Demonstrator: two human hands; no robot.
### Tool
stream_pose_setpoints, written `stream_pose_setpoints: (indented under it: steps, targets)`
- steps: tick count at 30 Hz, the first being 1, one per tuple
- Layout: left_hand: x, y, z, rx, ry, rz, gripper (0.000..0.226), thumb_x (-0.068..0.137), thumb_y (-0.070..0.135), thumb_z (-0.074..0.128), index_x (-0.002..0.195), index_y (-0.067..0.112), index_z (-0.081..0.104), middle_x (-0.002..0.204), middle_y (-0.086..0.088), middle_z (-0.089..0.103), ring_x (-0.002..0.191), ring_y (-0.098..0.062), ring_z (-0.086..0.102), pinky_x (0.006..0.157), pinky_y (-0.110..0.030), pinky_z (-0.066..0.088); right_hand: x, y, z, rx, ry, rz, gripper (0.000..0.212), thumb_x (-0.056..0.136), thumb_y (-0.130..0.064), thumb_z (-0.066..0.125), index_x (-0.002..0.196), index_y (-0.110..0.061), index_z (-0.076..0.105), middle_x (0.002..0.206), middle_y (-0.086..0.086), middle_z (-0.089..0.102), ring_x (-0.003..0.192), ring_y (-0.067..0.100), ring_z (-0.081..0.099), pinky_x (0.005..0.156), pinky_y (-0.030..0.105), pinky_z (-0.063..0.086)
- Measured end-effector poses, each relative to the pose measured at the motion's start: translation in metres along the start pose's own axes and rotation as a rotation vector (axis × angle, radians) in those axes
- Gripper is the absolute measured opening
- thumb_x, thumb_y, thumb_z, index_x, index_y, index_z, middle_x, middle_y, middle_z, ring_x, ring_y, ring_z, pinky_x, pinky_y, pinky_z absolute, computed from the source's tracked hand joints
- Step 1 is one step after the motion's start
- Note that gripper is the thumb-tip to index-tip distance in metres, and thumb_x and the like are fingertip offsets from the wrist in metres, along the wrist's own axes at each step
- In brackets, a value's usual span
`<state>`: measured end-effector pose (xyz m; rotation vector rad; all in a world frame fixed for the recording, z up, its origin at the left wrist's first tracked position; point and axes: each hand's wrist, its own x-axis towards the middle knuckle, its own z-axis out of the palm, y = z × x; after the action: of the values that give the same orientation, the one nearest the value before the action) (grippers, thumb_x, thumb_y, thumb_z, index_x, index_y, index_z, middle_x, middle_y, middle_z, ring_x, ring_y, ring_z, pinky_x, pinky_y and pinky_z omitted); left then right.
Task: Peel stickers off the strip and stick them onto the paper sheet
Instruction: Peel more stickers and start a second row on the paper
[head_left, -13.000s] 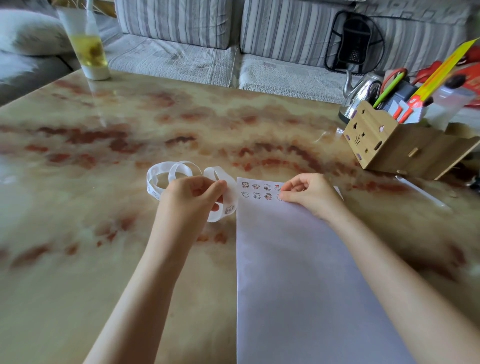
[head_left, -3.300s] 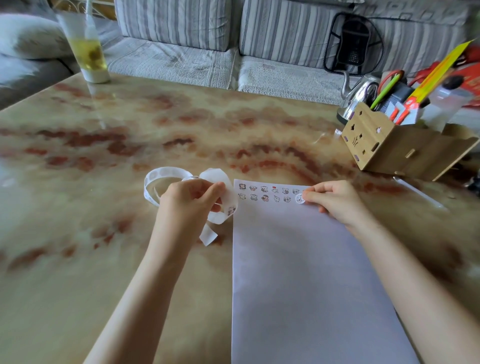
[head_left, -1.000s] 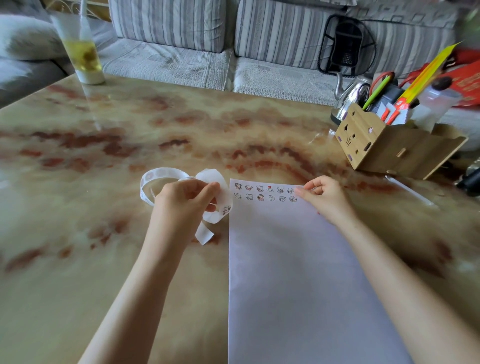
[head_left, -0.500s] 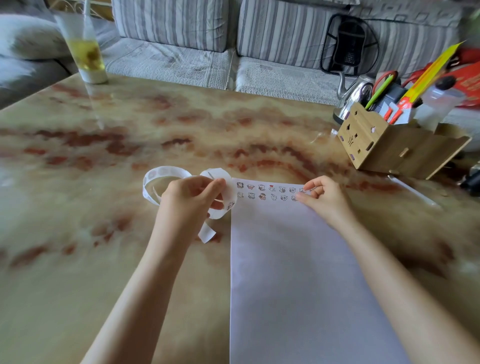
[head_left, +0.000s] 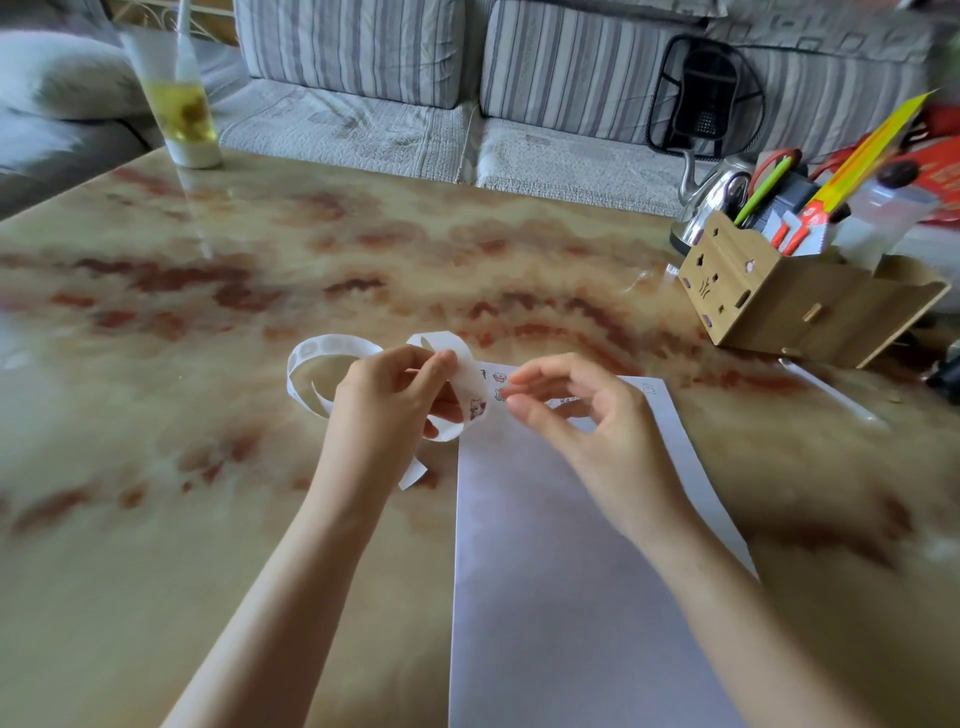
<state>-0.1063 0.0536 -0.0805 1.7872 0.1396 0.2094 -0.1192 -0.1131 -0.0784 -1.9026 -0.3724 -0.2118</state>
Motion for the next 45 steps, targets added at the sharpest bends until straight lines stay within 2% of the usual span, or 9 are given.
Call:
stream_pose_setpoints:
  steps: [5, 10, 14, 18, 26, 30, 36, 41, 45]
  targets:
    - [-0.003, 0.001, 0.003, 0.023, -0.008, 0.005, 0.021, 0.091, 0.026, 0.058, 0.081, 0.013, 0.07, 0.07, -0.001, 0.073, 0.069, -0.023, 0.07, 0.065, -0.038, 0.056, -0.002, 0.002, 0.009, 0.052, 0.002, 0.034, 0.01, 0.082, -0.011, 0.072, 0.089, -0.018, 0.069, 0.084, -0.009, 0.072, 0.081, 0.01, 0.066, 0.077, 0.022, 0.05]
    - [-0.006, 0.005, 0.006, 0.048, -0.027, 0.014, 0.025, 0.091, 0.028, 0.056, 0.086, 0.009, 0.071, 0.075, -0.006, 0.073, 0.064, -0.024, 0.068, 0.059, -0.039, 0.055, -0.002, 0.004, 0.01, 0.051, 0.035, 0.052, 0.012, 0.082, -0.01, 0.072, 0.083, -0.022, 0.071, 0.081, -0.01, 0.071, 0.075, 0.007, 0.064, 0.076, 0.022, 0.051]
    - [-0.008, 0.007, 0.005, 0.008, -0.068, -0.034, 0.032, 0.092, 0.034, 0.055, 0.08, 0.009, 0.071, 0.073, -0.004, 0.074, 0.073, -0.027, 0.07, 0.063, -0.052, 0.054, -0.002, 0.004, 0.01, 0.067, 0.024, 0.069, 0.016, 0.083, -0.01, 0.071, 0.083, -0.026, 0.072, 0.079, -0.013, 0.072, 0.073, 0.004, 0.062, 0.075, 0.019, 0.05]
    - [-0.011, 0.007, 0.004, 0.011, -0.142, -0.067, 0.027, 0.086, 0.037, 0.062, 0.073, 0.016, 0.071, 0.071, 0.0, 0.074, 0.076, -0.023, 0.071, 0.066, -0.044, 0.056, -0.001, 0.005, 0.01, 0.107, 0.028, 0.066, 0.016, 0.083, -0.01, 0.071, 0.082, -0.025, 0.072, 0.071, -0.015, 0.069, 0.068, 0.003, 0.061, 0.072, 0.017, 0.048]
    - [-0.014, 0.007, 0.004, -0.013, -0.189, -0.088, 0.02, 0.084, 0.031, 0.067, 0.071, 0.017, 0.071, 0.062, 0.007, 0.071, 0.056, -0.001, 0.063, 0.048, -0.022, 0.045, -0.001, 0.007, 0.006, 0.071, 0.029, 0.025, 0.011, 0.083, -0.01, 0.07, 0.083, -0.021, 0.071, 0.074, -0.013, 0.07, 0.068, 0.003, 0.061, 0.071, 0.016, 0.048]
    - [-0.015, 0.007, 0.006, -0.047, -0.198, -0.076, 0.021, 0.086, 0.027, 0.066, 0.069, 0.016, 0.07, 0.058, 0.009, 0.069, 0.056, 0.004, 0.062, 0.046, -0.012, 0.043, -0.001, 0.007, 0.006, 0.014, 0.033, 0.026, 0.011, 0.084, -0.013, 0.07, 0.082, -0.024, 0.07, 0.079, -0.012, 0.071, 0.073, 0.009, 0.062, 0.069, 0.025, 0.05]
    - [-0.015, 0.005, 0.007, -0.027, -0.203, -0.084, 0.022, 0.086, 0.029, 0.065, 0.072, 0.013, 0.072, 0.058, 0.008, 0.069, 0.049, 0.004, 0.058, 0.044, -0.011, 0.039, -0.002, 0.007, 0.004, -0.027, -0.016, 0.052, 0.007, 0.084, -0.019, 0.071, 0.08, -0.023, 0.066, 0.076, -0.018, 0.064, 0.068, 0.003, 0.054, 0.064, 0.015, 0.043]
    - [-0.012, 0.003, 0.008, -0.029, -0.215, -0.109, 0.021, 0.086, 0.029, 0.065, 0.071, 0.015, 0.072, 0.061, 0.007, 0.07, 0.06, 0.001, 0.065, 0.05, -0.015, 0.045, 0.001, 0.01, -0.001, -0.175, -0.039, -0.036, 0.008, 0.085, -0.019, 0.07, 0.08, -0.023, 0.065, 0.091, -0.012, 0.059, 0.083, 0.013, 0.057, 0.076, 0.024, 0.047]
    - [-0.012, 0.004, 0.007, -0.013, -0.19, -0.141, 0.023, 0.086, 0.031, 0.065, 0.07, 0.016, 0.071, 0.057, 0.008, 0.069, 0.055, -0.002, 0.062, 0.045, -0.022, 0.044, 0.002, 0.006, -0.009, -0.128, -0.073, -0.026, 0.009, 0.085, -0.016, 0.07, 0.079, -0.021, 0.066, 0.088, -0.009, 0.061, 0.084, 0.012, 0.057, 0.078, 0.02, 0.045]
